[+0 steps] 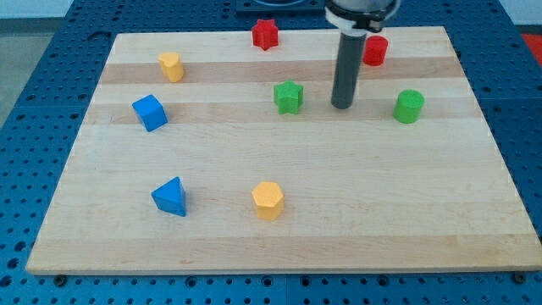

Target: Move green star above yellow heart

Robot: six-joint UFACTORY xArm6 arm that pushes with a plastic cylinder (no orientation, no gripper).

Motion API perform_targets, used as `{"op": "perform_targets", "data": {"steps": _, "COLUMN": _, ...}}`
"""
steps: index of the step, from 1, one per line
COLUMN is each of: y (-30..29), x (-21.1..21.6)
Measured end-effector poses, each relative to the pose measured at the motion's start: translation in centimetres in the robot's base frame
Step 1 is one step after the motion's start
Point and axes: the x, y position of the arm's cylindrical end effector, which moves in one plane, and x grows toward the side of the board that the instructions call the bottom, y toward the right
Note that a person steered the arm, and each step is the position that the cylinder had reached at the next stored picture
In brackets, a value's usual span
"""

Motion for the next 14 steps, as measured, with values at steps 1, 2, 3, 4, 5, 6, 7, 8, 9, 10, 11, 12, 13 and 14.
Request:
{"op": "perform_targets", "data": {"steps": 1, "y": -6.7, "x": 0.2}}
{"op": "perform_targets", "data": {"steps": 2, "y": -10.1, "x": 0.5}}
{"op": "perform_targets", "data": {"steps": 3, "y": -11.8, "x": -0.9}}
{"op": "perform_targets", "data": {"steps": 4, "y": -16.1, "x": -4.6}}
{"op": "perform_targets", "data": {"steps": 5, "y": -20.4, "x": -7.7}}
{"op": "perform_targets", "data": {"steps": 6, "y": -23.9, "x": -8.2}}
{"op": "perform_targets", "data": {"steps": 7, "y": -23.0, "x": -8.0}}
{"op": "perform_targets", "data": {"steps": 8, "y": -22.4, "x": -7.7}}
{"op": "perform_targets", "data": {"steps": 9, "y": -22.4, "x": -7.6}}
{"op": "perform_targets", "data": {"steps": 10, "y": -22.3, "x": -7.8}}
{"op": "perform_targets", "data": {"steps": 11, "y": -22.1, "x": -8.3}}
{"op": "perform_targets", "data": {"steps": 12, "y": -22.1, "x": -9.5}}
{"op": "perform_targets", "data": {"steps": 13, "y": -20.9, "x": -10.9}}
{"op": "perform_targets", "data": {"steps": 14, "y": -18.2, "x": -10.9}}
